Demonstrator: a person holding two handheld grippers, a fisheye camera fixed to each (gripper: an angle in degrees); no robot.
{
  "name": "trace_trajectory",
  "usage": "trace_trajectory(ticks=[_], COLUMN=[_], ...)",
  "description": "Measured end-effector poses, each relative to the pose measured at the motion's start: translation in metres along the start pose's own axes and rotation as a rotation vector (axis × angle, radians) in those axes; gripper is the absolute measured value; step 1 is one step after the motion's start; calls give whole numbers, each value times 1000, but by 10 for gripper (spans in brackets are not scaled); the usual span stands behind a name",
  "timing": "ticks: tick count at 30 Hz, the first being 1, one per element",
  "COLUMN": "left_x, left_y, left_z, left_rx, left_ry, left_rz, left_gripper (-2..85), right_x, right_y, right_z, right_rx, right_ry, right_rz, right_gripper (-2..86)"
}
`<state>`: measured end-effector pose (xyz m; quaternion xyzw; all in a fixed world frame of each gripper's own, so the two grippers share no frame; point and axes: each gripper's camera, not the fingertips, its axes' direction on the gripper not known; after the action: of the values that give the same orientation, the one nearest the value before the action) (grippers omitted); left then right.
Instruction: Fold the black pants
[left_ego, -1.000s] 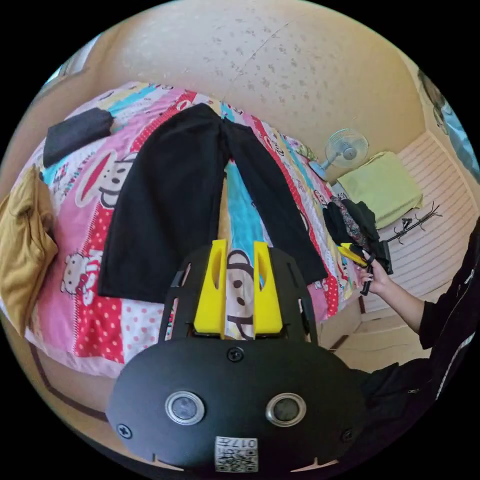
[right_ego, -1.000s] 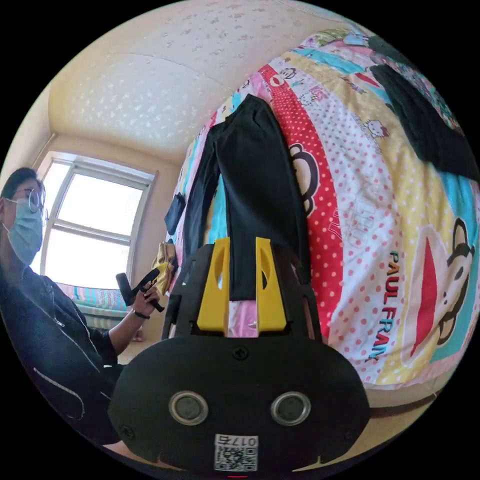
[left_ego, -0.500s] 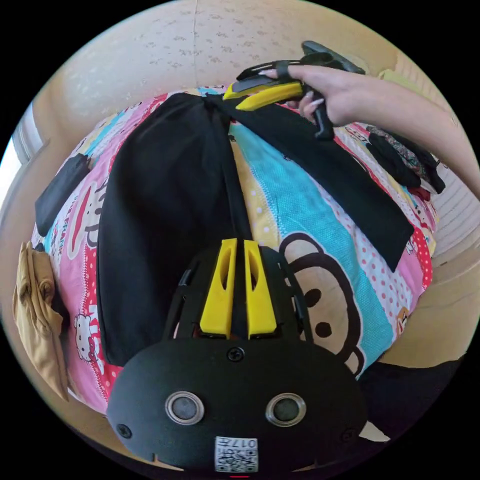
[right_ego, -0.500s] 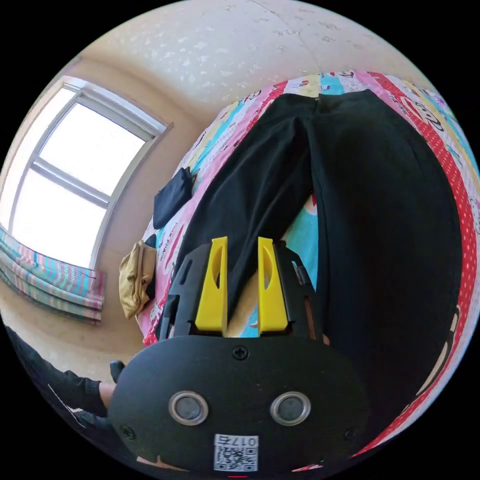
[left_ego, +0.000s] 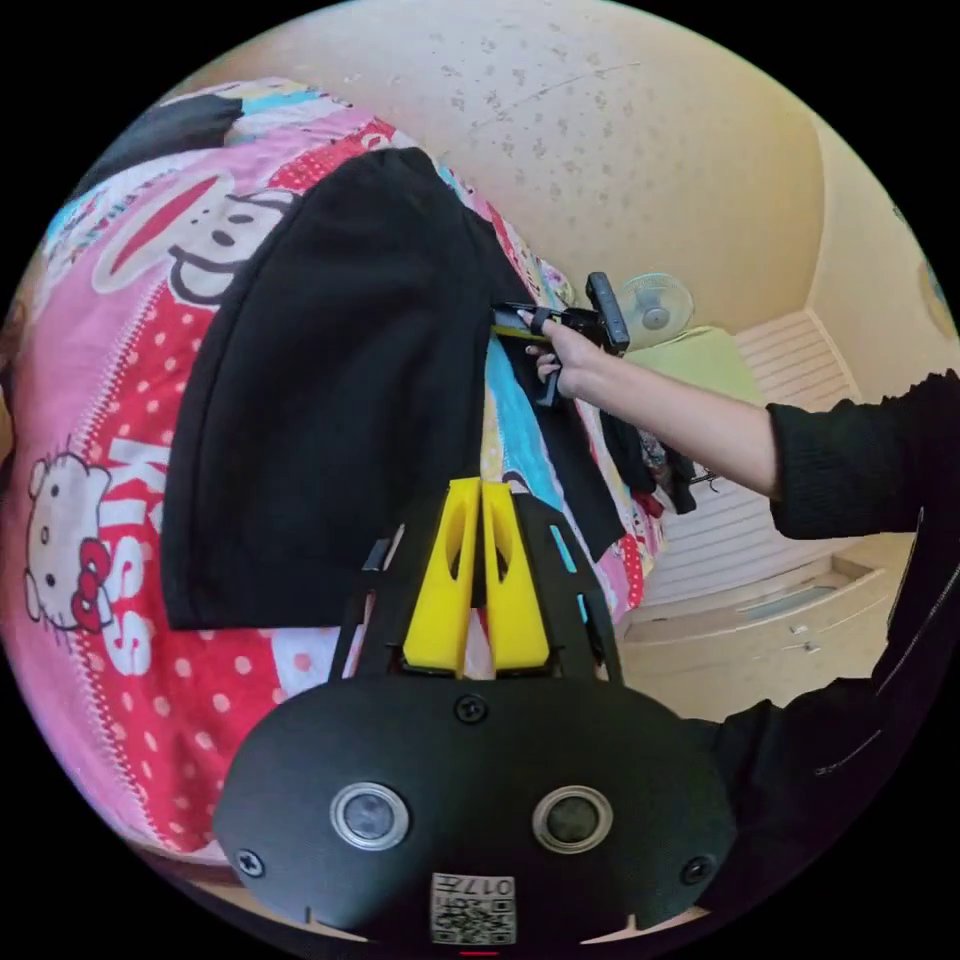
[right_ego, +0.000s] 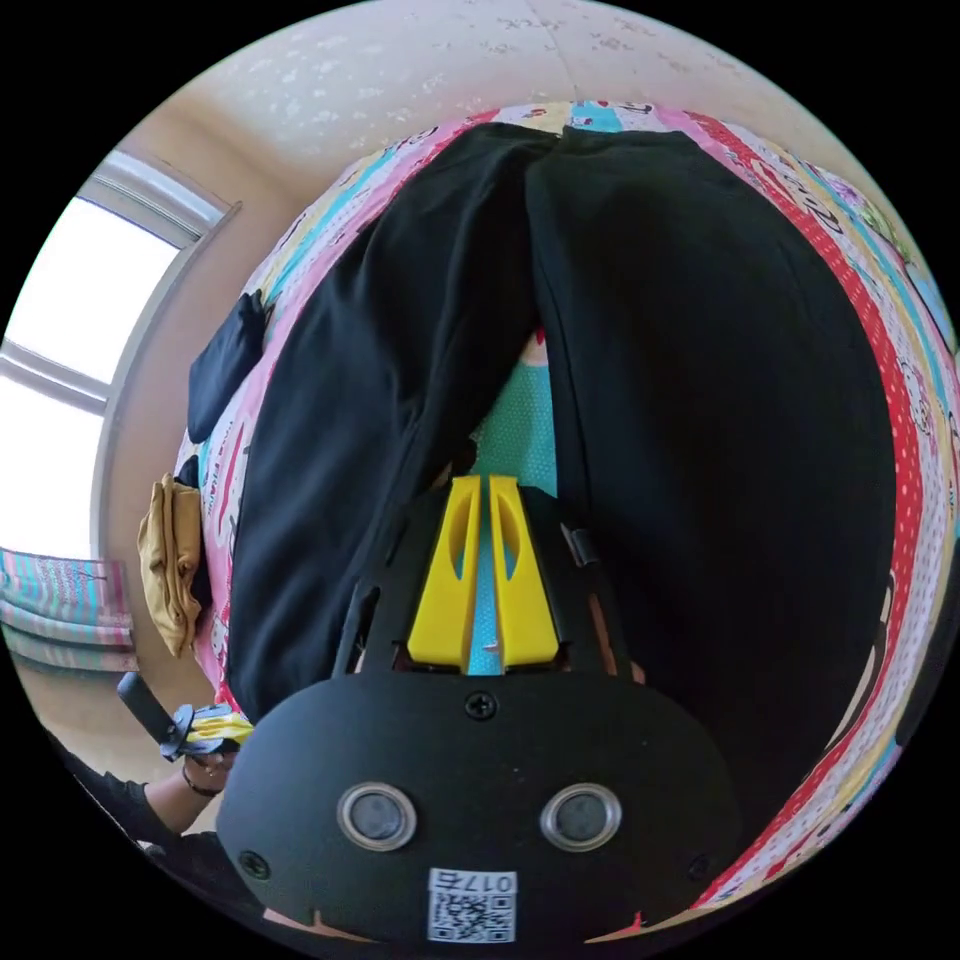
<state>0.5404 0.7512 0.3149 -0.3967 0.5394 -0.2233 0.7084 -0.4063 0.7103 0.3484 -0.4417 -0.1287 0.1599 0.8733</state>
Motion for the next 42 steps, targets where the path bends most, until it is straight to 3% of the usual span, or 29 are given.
trace_trajectory(ticks=[4, 8, 14, 19, 21, 24, 32, 42], left_x=[-37, -82, -84, -79, -80, -79, -75, -89], left_y=[-12, -13, 4, 5, 5, 4, 8, 10], left_z=[-29, 6, 23, 41, 45, 54, 75, 92], left_rx=[11, -142, -53, -58, -62, -74, -60, -42], left_ry=[-327, -204, -237, -282, -284, -301, -348, -296], left_rz=[-41, -124, -93, -66, -70, -66, -36, -60], left_gripper=[110, 106, 95, 97, 95, 89, 88, 87], right_x=[-5, -6, -29, -65, -92, -96, -79, -76], right_y=[-24, -79, -128, -135, -138, -131, -150, -193], right_z=[-28, -24, 11, 17, 13, -11, -32, -10], right_rx=[130, 144, 1, -53, -114, -44, 14, -28], right_ry=[-8, -31, 91, 273, 433, 525, 171, 143], right_rz=[62, 165, 133, -27, -198, -203, -39, 210], right_gripper=[70, 55, 54, 27, 12, 5, 27, 69])
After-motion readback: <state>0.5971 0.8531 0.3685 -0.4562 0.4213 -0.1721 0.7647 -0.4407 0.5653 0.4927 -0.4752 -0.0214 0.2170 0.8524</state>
